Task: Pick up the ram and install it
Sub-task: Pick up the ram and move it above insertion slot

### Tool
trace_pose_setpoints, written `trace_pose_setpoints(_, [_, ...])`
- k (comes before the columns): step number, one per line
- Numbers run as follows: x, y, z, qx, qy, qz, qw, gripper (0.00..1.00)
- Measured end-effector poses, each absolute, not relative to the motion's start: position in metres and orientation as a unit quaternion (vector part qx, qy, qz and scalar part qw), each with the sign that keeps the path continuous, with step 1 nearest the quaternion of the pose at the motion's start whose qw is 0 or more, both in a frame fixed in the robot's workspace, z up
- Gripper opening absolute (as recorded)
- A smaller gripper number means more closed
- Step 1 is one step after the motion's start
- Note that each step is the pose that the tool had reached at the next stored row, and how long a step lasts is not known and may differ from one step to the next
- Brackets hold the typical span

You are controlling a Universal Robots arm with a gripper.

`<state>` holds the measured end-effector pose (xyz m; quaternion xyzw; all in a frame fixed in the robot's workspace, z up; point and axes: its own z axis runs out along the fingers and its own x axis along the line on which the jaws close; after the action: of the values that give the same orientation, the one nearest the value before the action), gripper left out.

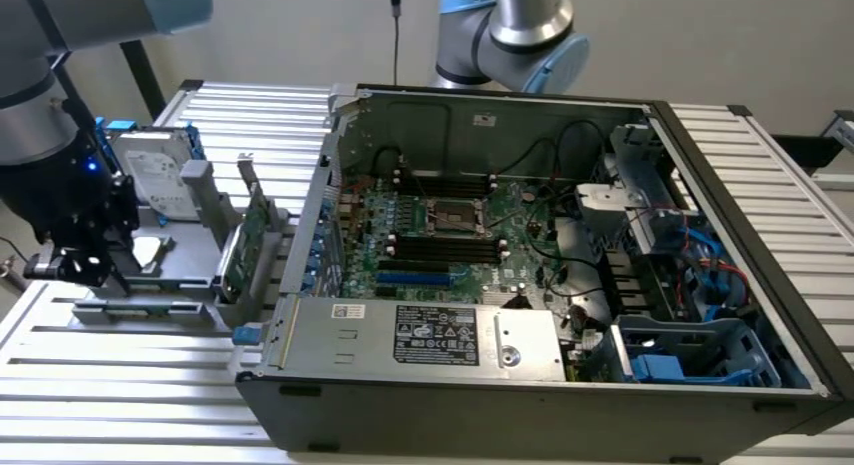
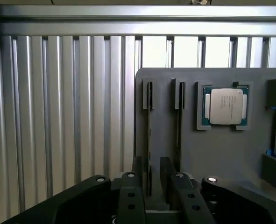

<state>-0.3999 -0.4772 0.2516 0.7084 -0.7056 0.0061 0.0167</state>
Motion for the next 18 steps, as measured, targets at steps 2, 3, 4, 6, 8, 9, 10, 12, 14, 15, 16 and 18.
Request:
trace_pose_setpoints(2, [-0.401, -0.477, 0.248, 0.707, -0.707, 0.006, 0.017, 0.42])
trace_pose_setpoints(3, [-0.401, -0.477, 0.246, 0.706, -0.708, 0.006, 0.017, 0.42])
trace_pose_setpoints(4, [-0.401, -0.477, 0.244, 0.705, -0.709, 0.006, 0.017, 0.42])
trace_pose_setpoints(6, [-0.403, -0.477, 0.241, 0.702, -0.712, 0.006, 0.017, 0.48])
trace_pose_setpoints(8, [-0.404, -0.477, 0.237, 0.698, -0.716, 0.006, 0.017, 0.48])
trace_pose_setpoints(9, [-0.404, -0.477, 0.235, 0.696, -0.718, 0.006, 0.017, 0.48])
trace_pose_setpoints(10, [-0.405, -0.477, 0.233, 0.694, -0.720, 0.006, 0.017, 0.48])
trace_pose_setpoints(12, [-0.406, -0.477, 0.230, 0.690, -0.724, 0.006, 0.018, 0.48])
trace_pose_setpoints(14, [-0.408, -0.477, 0.226, 0.686, -0.727, 0.005, 0.018, 0.48])
trace_pose_setpoints(15, [-0.408, -0.477, 0.224, 0.685, -0.728, 0.005, 0.018, 0.48])
trace_pose_setpoints(16, [-0.409, -0.477, 0.223, 0.685, -0.729, 0.005, 0.018, 0.48])
trace_pose_setpoints(18, [-0.409, -0.478, 0.219, 0.684, -0.730, 0.005, 0.018, 0.48])
